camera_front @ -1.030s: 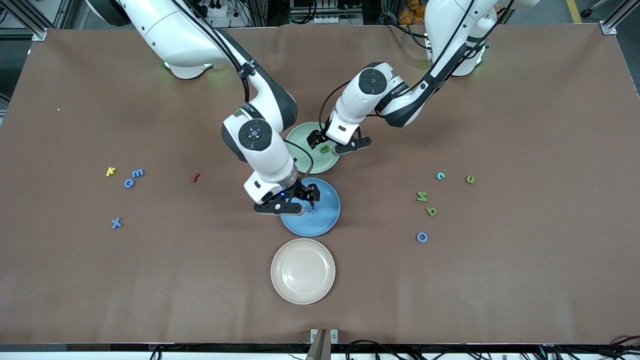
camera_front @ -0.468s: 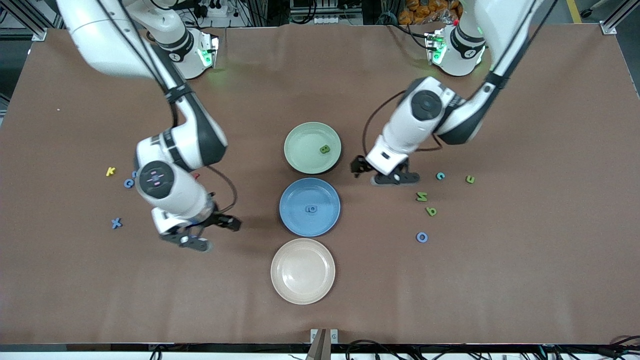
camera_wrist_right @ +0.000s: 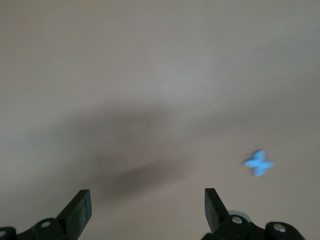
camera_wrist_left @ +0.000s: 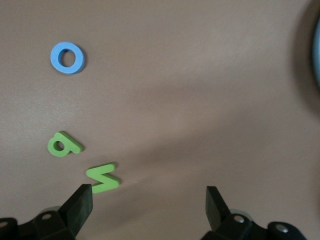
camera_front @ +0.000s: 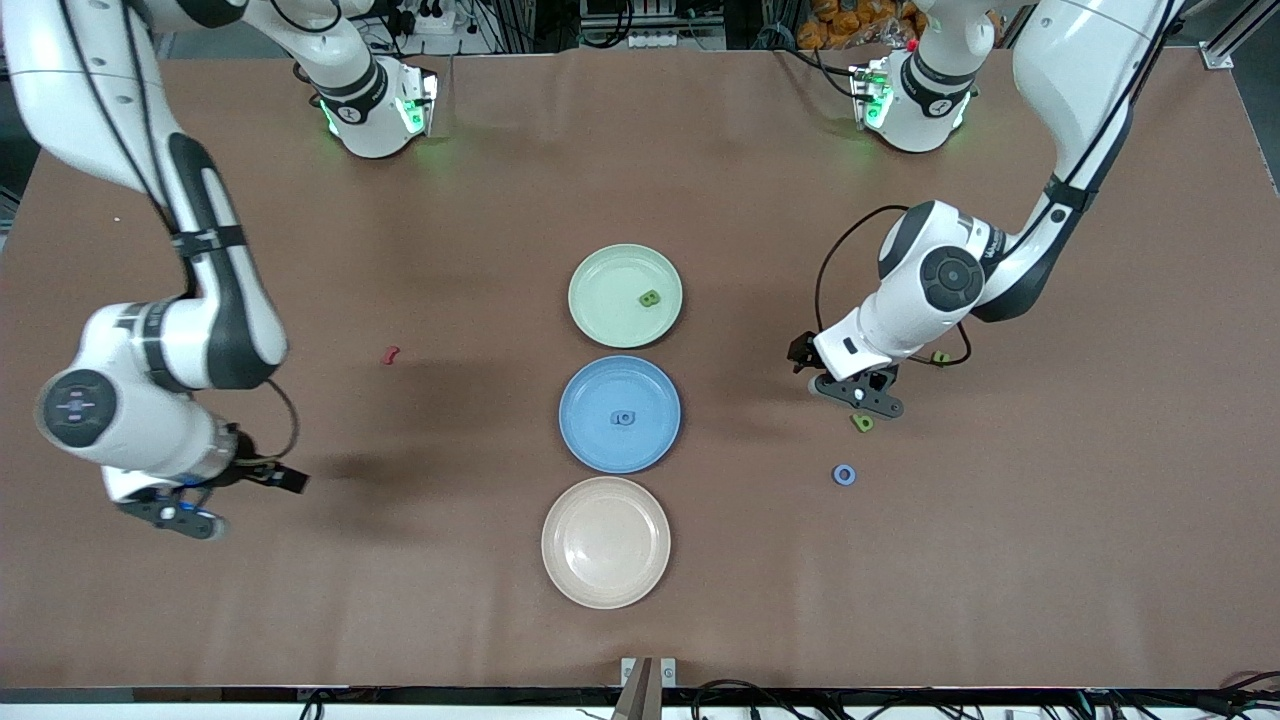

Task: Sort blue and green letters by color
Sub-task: 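Move the left gripper to green N while the right gripper reaches blue X, then grasp green N with the left gripper while the right gripper grasps blue X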

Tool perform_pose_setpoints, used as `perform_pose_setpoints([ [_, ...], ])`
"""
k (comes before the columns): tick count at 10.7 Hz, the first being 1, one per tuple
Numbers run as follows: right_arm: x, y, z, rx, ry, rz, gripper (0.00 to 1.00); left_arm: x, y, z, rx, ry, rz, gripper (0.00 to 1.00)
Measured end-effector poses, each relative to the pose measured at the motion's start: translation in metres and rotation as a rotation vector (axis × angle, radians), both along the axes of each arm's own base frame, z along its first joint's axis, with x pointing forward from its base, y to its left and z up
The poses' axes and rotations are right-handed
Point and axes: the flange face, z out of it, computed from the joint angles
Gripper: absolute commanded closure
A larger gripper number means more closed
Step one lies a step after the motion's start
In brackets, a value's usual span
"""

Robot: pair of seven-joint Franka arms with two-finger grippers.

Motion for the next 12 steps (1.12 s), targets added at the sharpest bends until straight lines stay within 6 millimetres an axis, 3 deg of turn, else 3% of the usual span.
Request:
perform_pose_setpoints([
  [2,-0.006,-0.073,-0.003,-0.001,0.016,0.047,0.00,0.001,0.015,-0.021,0.047,0.000,-0.074,0.12],
  [4,-0.018,-0.124,-0.012,0.002,0.032,0.173,0.00,0.003,0.028,-0.037,0.052,0.025,-0.065,0.23],
  [5,-0.023,-0.133,-0.020,0.008,0.041,0.258,0.00,0.005,0.037,-0.043,0.051,0.035,-0.049,0.28],
  [7,-0.032,-0.126,-0.042,0.022,0.042,0.393,0.00,0.008,0.049,-0.052,0.047,0.055,-0.001,0.33],
  [10,-0.059,-0.122,-0.092,0.007,-0.024,0.555,0.00,0.008,0.047,-0.062,0.042,0.084,0.100,0.35],
  [12,-0.071,-0.137,-0.096,0.006,-0.015,0.616,0.00,0.008,0.042,-0.061,0.041,0.088,0.133,0.37],
])
